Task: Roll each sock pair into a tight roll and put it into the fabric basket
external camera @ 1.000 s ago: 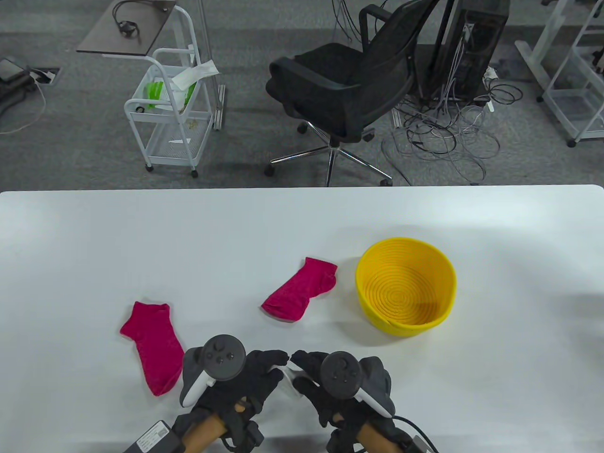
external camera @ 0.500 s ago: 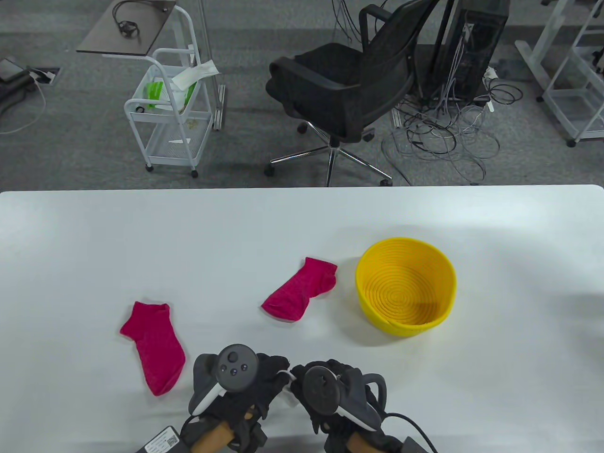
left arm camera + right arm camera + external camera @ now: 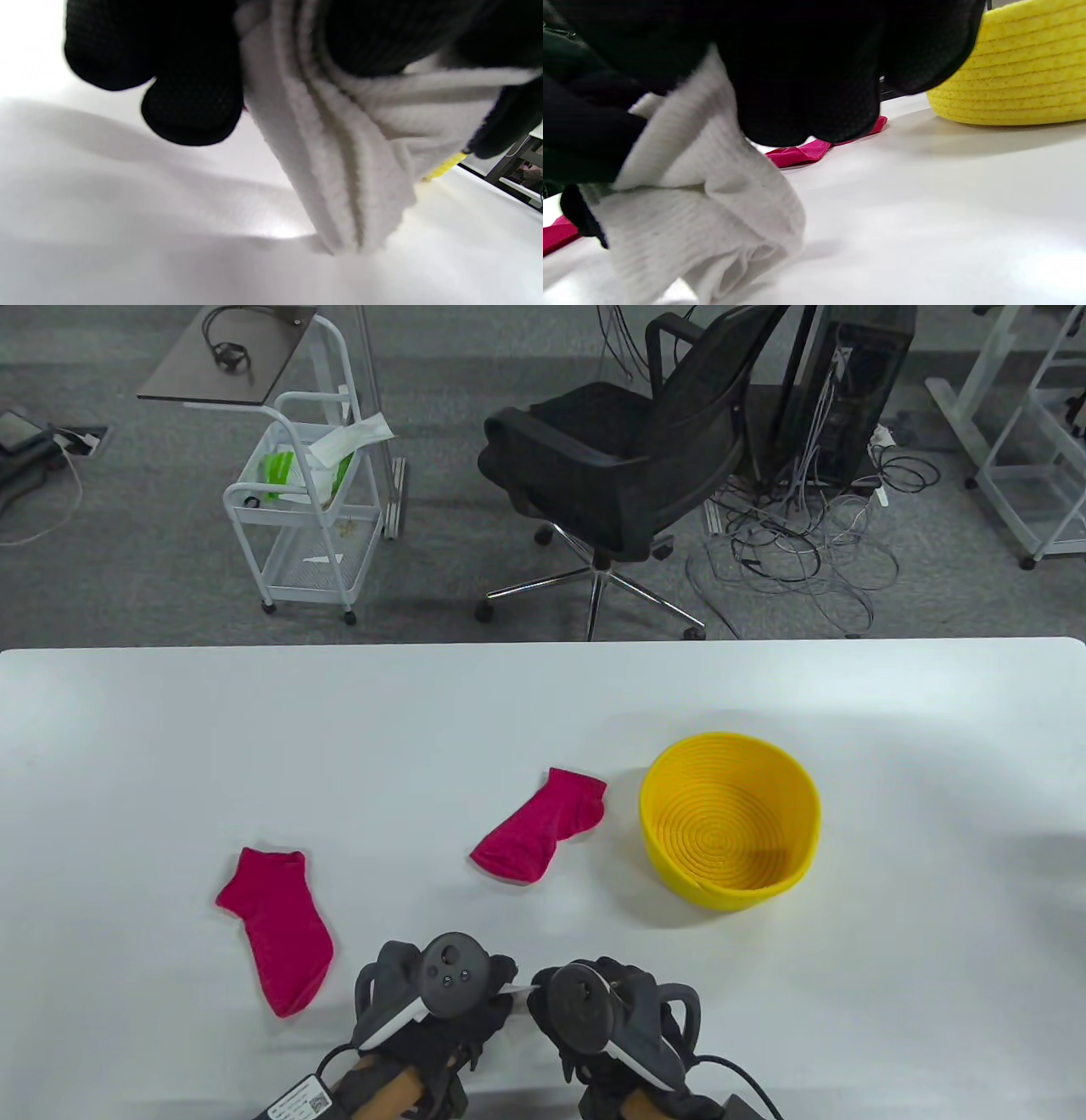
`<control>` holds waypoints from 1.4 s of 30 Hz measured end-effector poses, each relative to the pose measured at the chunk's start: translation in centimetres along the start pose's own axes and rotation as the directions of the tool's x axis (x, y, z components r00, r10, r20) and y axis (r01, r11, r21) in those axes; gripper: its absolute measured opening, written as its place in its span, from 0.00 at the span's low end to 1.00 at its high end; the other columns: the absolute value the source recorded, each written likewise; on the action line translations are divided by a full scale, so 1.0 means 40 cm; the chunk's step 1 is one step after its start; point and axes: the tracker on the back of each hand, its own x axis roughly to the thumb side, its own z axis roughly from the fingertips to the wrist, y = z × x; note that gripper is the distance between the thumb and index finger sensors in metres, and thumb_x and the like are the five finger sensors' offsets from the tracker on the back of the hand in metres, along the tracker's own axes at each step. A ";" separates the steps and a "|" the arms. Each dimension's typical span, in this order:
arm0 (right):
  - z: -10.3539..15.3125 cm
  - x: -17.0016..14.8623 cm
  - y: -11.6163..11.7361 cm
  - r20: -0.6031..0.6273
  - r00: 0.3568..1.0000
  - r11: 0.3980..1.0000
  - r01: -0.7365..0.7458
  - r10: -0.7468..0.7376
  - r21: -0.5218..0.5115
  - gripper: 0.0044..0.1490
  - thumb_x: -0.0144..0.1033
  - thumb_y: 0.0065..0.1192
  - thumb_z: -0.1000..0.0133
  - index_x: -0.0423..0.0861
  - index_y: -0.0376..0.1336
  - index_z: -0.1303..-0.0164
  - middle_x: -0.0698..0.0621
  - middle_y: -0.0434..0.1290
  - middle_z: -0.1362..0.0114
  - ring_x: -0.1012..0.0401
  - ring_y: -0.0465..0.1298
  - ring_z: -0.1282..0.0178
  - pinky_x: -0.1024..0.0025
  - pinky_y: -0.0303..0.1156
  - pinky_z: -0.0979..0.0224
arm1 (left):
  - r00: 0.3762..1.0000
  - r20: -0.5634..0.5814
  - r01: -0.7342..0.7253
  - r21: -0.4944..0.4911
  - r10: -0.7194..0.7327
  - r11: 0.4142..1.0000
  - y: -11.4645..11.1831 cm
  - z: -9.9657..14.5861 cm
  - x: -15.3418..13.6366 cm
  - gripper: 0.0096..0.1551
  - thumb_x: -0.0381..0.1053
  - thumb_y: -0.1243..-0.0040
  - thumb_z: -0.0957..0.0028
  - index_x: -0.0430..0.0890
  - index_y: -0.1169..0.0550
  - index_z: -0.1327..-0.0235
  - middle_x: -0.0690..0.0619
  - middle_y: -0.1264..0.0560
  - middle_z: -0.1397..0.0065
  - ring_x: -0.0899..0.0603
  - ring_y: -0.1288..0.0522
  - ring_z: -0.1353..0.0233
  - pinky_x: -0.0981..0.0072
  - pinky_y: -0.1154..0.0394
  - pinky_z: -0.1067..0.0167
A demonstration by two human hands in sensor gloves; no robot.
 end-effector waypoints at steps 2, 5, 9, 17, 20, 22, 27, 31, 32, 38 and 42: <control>-0.003 -0.001 0.010 0.009 1.000 0.998 -0.002 0.002 0.058 0.28 0.58 0.67 0.53 0.55 0.76 0.49 0.55 0.84 0.43 0.59 0.84 0.44 0.50 0.75 0.35 | 1.000 0.013 -0.003 0.025 0.003 1.000 0.001 0.003 0.007 0.26 0.56 0.37 0.59 0.52 0.18 0.46 0.45 0.19 0.40 0.43 0.12 0.57 0.52 0.18 0.55; -0.004 0.003 0.034 0.015 0.999 0.992 -0.039 0.037 0.123 0.36 0.60 0.62 0.52 0.54 0.69 0.37 0.52 0.78 0.33 0.56 0.81 0.37 0.47 0.73 0.33 | 1.000 0.027 0.003 0.031 -0.004 1.000 0.002 0.008 0.015 0.25 0.56 0.38 0.58 0.53 0.17 0.47 0.46 0.19 0.41 0.43 0.12 0.57 0.52 0.18 0.55; -0.012 0.001 0.058 -0.030 0.998 0.970 -0.044 0.053 0.239 0.40 0.59 0.57 0.50 0.51 0.60 0.28 0.50 0.71 0.26 0.54 0.79 0.33 0.46 0.72 0.32 | 0.997 0.073 -0.017 0.077 0.012 0.997 0.011 0.019 0.034 0.24 0.55 0.38 0.58 0.53 0.16 0.48 0.46 0.18 0.41 0.43 0.11 0.57 0.52 0.17 0.56; -0.028 -0.031 0.075 -0.168 0.986 0.897 0.097 -0.026 0.432 0.41 0.48 0.54 0.46 0.49 0.49 0.23 0.48 0.68 0.24 0.55 0.80 0.35 0.49 0.75 0.35 | 0.986 0.167 -0.047 0.207 0.012 0.977 0.055 0.054 0.072 0.23 0.54 0.38 0.58 0.52 0.15 0.51 0.47 0.18 0.41 0.42 0.11 0.56 0.53 0.17 0.55; -0.034 -0.043 0.071 -0.219 0.969 0.878 0.203 -0.116 0.435 0.39 0.44 0.56 0.46 0.50 0.51 0.24 0.50 0.71 0.27 0.59 0.82 0.38 0.52 0.77 0.37 | 0.973 0.226 -0.101 0.275 0.038 0.956 0.076 0.068 0.080 0.22 0.53 0.38 0.58 0.52 0.15 0.51 0.48 0.18 0.41 0.43 0.10 0.56 0.54 0.16 0.55; -0.038 -0.054 0.064 -0.264 0.941 0.852 0.310 -0.212 0.421 0.37 0.41 0.58 0.47 0.50 0.53 0.26 0.52 0.74 0.31 0.61 0.84 0.41 0.54 0.78 0.38 | 0.960 0.253 -0.194 0.284 0.122 0.939 0.086 0.070 0.073 0.22 0.53 0.38 0.58 0.52 0.15 0.52 0.48 0.18 0.41 0.42 0.10 0.56 0.54 0.16 0.55; -0.044 -0.088 0.042 -0.353 0.757 0.684 0.651 -0.550 0.330 0.33 0.34 0.62 0.48 0.48 0.59 0.31 0.53 0.80 0.38 0.66 0.86 0.51 0.56 0.80 0.40 | 0.918 0.255 -0.369 0.281 0.302 0.886 0.105 0.056 0.024 0.22 0.53 0.37 0.58 0.52 0.15 0.51 0.47 0.18 0.41 0.42 0.10 0.54 0.53 0.15 0.54; -0.043 -0.099 0.031 -0.351 0.600 0.499 0.797 -0.719 0.340 0.31 0.33 0.61 0.47 0.50 0.60 0.31 0.54 0.79 0.37 0.66 0.85 0.48 0.56 0.79 0.36 | 0.898 0.236 -0.428 0.283 0.371 0.858 0.107 0.040 -0.010 0.23 0.51 0.38 0.57 0.52 0.17 0.49 0.46 0.18 0.39 0.41 0.09 0.51 0.52 0.14 0.53; -0.040 -0.094 0.027 -0.344 0.562 0.457 0.821 -0.752 0.342 0.31 0.33 0.61 0.47 0.50 0.60 0.31 0.54 0.79 0.37 0.66 0.85 0.48 0.56 0.78 0.35 | 0.897 0.217 -0.435 0.271 0.386 0.859 0.104 0.033 -0.021 0.23 0.51 0.39 0.57 0.52 0.17 0.48 0.45 0.18 0.39 0.40 0.09 0.50 0.52 0.14 0.53; -0.040 -0.085 0.010 -0.267 0.561 0.459 0.812 -0.783 0.359 0.30 0.33 0.59 0.46 0.49 0.59 0.32 0.53 0.78 0.37 0.66 0.83 0.47 0.55 0.76 0.33 | 0.897 0.189 -0.436 0.237 0.399 0.868 0.085 0.011 -0.035 0.25 0.51 0.43 0.55 0.55 0.20 0.44 0.45 0.18 0.36 0.39 0.09 0.46 0.51 0.15 0.51; -0.034 -0.079 -0.003 -0.223 0.566 0.470 0.804 -0.794 0.366 0.29 0.32 0.58 0.46 0.53 0.59 0.33 0.54 0.76 0.36 0.65 0.82 0.44 0.54 0.74 0.31 | 0.897 0.182 -0.440 0.270 0.404 0.856 0.085 0.018 -0.046 0.26 0.54 0.43 0.56 0.61 0.20 0.42 0.46 0.21 0.32 0.37 0.12 0.42 0.49 0.18 0.48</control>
